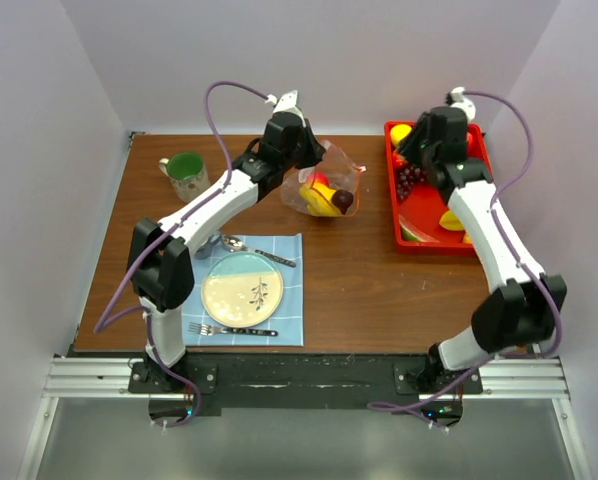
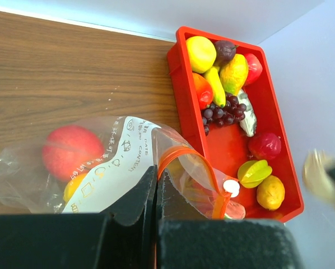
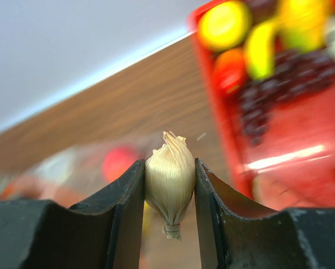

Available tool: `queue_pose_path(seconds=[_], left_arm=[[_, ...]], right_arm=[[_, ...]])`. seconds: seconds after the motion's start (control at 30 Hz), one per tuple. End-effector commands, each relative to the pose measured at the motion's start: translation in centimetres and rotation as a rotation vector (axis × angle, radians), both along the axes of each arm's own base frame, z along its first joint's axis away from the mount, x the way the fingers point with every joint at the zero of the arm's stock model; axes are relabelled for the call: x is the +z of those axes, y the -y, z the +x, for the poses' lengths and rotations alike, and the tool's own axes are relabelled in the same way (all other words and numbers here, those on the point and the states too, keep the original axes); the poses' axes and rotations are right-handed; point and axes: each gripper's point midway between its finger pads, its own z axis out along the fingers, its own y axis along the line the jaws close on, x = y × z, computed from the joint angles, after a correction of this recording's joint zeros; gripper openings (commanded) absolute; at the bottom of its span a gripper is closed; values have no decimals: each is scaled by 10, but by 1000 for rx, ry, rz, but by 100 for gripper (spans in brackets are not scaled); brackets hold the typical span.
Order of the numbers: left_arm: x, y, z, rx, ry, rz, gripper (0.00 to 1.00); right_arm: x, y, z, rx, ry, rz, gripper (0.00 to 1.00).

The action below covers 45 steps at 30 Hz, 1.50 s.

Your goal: Place the food in the zip-top bag and seal the zipper

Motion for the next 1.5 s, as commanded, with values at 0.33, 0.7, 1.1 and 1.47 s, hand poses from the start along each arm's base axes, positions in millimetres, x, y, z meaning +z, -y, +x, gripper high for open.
queue_pose_path(seconds=[0.33,0.7,1.1,1.47], left_arm=[[13,-4,1,18,18,-47,0],[9,-7,-5,12,12,-45,0],[14,-15,5,39,16,-61,0],[25,-8,7,17,21,-118,0]], right_arm=[[-7,-151,-61,337,8,17,32],[-25,-166,-28,331,-29,-36,78],[19,-71,-39,146,-3,-140,79],[-34,43,64,-15,-91,-51,74]])
